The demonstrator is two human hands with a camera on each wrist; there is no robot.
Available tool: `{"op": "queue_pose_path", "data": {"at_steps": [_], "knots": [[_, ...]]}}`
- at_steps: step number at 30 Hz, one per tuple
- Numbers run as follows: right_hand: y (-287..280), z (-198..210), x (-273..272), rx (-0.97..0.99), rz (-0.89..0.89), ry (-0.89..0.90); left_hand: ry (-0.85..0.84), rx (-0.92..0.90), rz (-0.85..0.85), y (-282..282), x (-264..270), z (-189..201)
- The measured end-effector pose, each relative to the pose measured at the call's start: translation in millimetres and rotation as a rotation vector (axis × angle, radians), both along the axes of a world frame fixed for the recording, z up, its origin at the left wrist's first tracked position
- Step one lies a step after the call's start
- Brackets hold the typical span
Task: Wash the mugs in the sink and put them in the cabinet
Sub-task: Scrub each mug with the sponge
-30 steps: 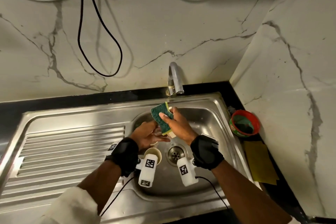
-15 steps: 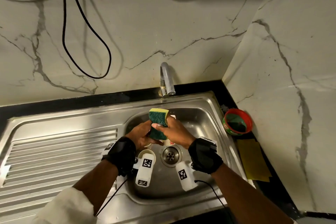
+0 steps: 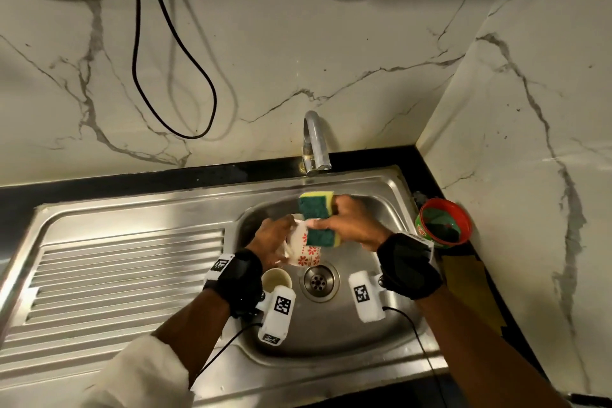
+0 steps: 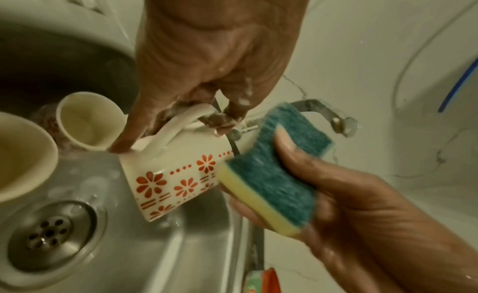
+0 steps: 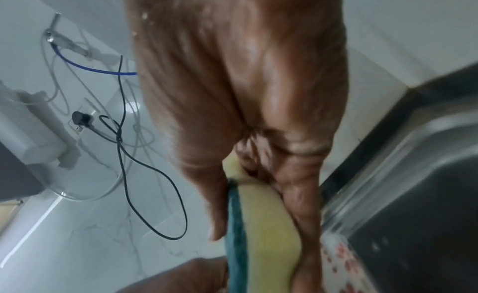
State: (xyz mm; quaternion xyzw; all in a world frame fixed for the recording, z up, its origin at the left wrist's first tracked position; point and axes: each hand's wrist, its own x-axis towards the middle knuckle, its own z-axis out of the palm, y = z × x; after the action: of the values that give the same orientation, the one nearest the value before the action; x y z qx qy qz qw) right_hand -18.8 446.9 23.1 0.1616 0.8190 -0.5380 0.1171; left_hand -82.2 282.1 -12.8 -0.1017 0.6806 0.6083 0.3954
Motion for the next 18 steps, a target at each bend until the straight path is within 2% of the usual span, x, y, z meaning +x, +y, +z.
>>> {"op": "queue_pose_path", "data": {"at_steps": [3, 6, 8, 13, 15, 16, 18], "knots": [[16, -9, 1, 0.094, -0.077, 0.03, 0.06, -0.081, 0.015, -8, -5, -10], [10, -26, 2, 0.094, -0.056, -0.002, 0.09, -0.057, 0.023, -9, -10, -14], [-5, -36, 0, 0.097, -0.063, 0.058, 0.114, -0.017, 0.026, -7, -9, -8], [-28, -45, -16, 0.404, -0.27, 0.241, 0.134, 0.041, 0.009, -1, 1, 15], [-34, -45, -18, 0.494, -0.355, 0.407, 0.127, 0.056, 0.015, 1, 4, 21], [-37, -44, -19, 0.595, -0.328, 0.515, 0.127, 0.047, 0.03, 3, 4, 24], [-47, -45, -18, 0.736, -0.143, 0.675, 0.134, 0.022, 0.052, 7, 2, 24]]}}
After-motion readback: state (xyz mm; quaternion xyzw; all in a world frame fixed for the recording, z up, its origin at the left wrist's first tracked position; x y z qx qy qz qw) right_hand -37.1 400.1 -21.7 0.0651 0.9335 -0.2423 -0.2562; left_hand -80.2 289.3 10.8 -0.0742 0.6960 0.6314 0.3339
